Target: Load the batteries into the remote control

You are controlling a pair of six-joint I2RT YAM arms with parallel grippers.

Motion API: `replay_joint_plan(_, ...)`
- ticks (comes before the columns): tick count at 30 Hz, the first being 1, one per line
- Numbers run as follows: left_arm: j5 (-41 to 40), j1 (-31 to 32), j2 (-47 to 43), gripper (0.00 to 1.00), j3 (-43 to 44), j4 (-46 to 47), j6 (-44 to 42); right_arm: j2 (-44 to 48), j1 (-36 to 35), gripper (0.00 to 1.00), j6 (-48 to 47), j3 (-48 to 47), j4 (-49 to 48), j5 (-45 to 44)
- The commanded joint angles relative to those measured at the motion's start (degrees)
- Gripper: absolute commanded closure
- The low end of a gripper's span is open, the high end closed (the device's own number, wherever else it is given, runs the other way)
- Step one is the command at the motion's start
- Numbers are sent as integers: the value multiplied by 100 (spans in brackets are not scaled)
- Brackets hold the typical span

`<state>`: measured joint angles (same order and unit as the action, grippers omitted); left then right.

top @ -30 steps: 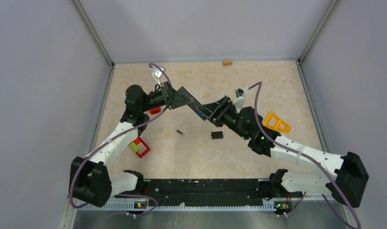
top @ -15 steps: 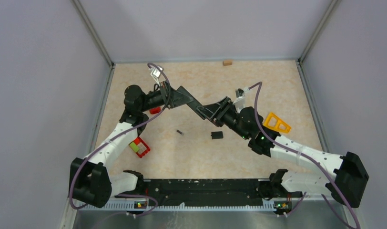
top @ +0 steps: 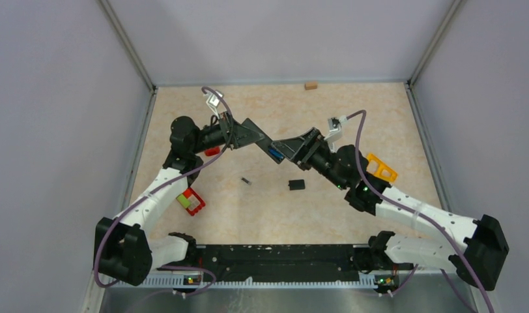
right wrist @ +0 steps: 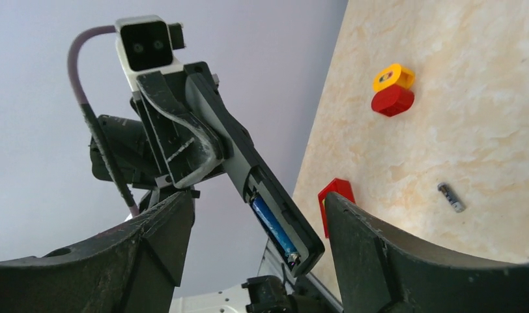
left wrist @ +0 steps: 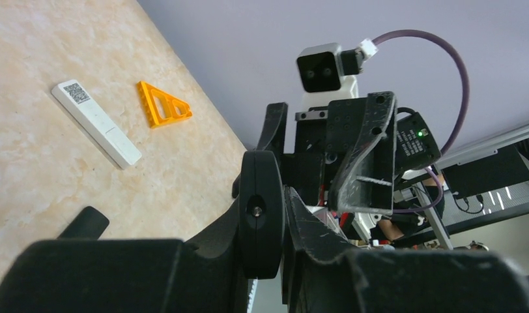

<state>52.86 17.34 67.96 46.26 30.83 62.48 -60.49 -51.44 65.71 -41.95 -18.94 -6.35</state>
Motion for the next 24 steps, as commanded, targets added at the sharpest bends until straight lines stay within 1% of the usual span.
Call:
replay_joint_plan(1,-49,12,-132,100,39,77,-289,523,173,25,-940,-13,275,-12)
replay_joint_plan(4,-73,6,-131,100,32,79,-392,689,187,26,-1551,-147,760,-160)
replay_joint_plan(6,-128,6,-135,100,63,-149,-605,722,183,29,-2076,-309,1133,-264)
replay_joint_plan(8,-344,6,-157,100,149,-832,-1046,683,186,32,-2607,-519,1614,-424)
replay_joint_plan(10,-672,12,-149,100,296,-1795,-1576,548,185,36,-3044,-712,2137,-498)
replay_joint_plan(12,-1035,22,-89,100,407,-2632,-2025,335,187,38,-3278,-843,2538,-447)
replay_joint_plan(14,-1341,34,36,100,410,-3222,-2308,113,187,40,-3281,-852,2756,-338)
replay_joint_plan(16,-1647,89,217,100,414,-3746,-2538,-82,186,41,-3140,-675,2680,-154)
replay_joint_plan(19,-2162,264,560,100,490,-4381,-2800,-345,187,42,-2865,-335,2234,135)
replay_joint_plan(24,-3521,871,1437,100,1010,-5393,-3029,-800,187,46,-2486,152,1531,388)
